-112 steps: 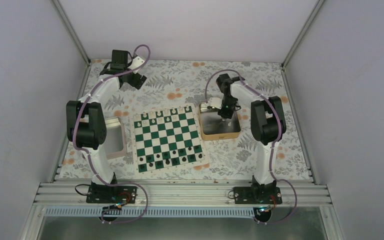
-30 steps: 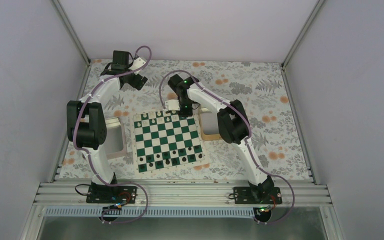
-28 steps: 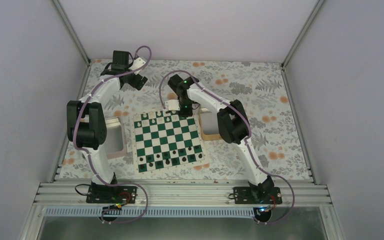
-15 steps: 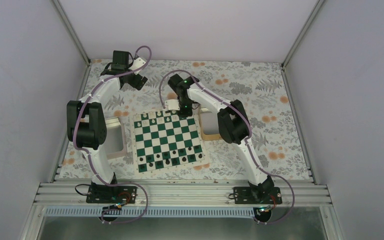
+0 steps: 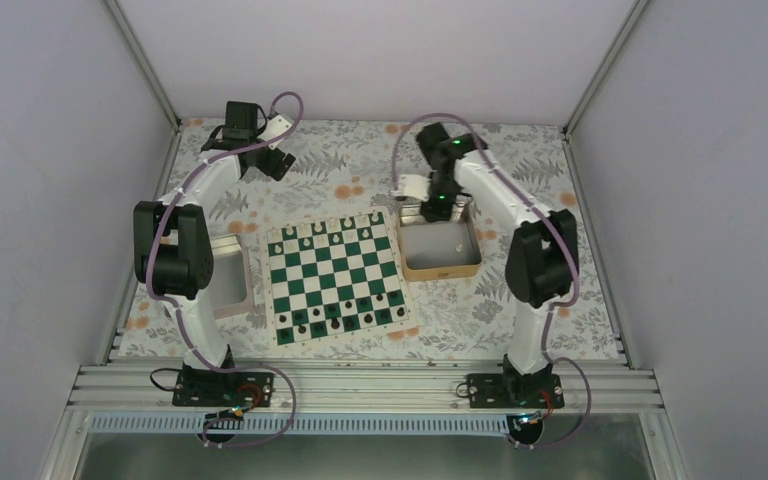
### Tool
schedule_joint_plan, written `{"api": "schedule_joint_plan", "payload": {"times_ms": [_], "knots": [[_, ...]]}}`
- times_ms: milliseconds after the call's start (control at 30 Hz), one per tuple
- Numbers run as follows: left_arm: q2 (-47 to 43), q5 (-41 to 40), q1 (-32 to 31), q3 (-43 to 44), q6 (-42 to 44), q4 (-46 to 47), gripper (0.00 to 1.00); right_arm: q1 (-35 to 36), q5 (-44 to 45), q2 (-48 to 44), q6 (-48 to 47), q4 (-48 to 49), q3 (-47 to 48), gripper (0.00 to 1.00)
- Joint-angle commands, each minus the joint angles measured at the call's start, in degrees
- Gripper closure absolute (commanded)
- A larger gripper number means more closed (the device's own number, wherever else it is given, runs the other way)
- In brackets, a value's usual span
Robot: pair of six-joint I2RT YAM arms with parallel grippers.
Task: Set up the chess pieces on the board
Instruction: Adjust the storage box at the center of the board.
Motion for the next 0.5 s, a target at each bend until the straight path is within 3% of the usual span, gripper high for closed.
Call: {"api": "schedule_joint_plan", "payload": {"times_ms": [0, 467], "knots": [[-1.5, 0.9, -0.2, -0.1, 0.4, 0.2, 0.00, -6.1, 2.6, -2.5, 2.2, 3.1, -7.0, 0.71], [-1.9, 0.9, -0.6, 0.0, 0.3, -0.3, 0.00, -16.6, 4.9, 2.7, 3.1, 8.2, -10.8, 0.78]]}}
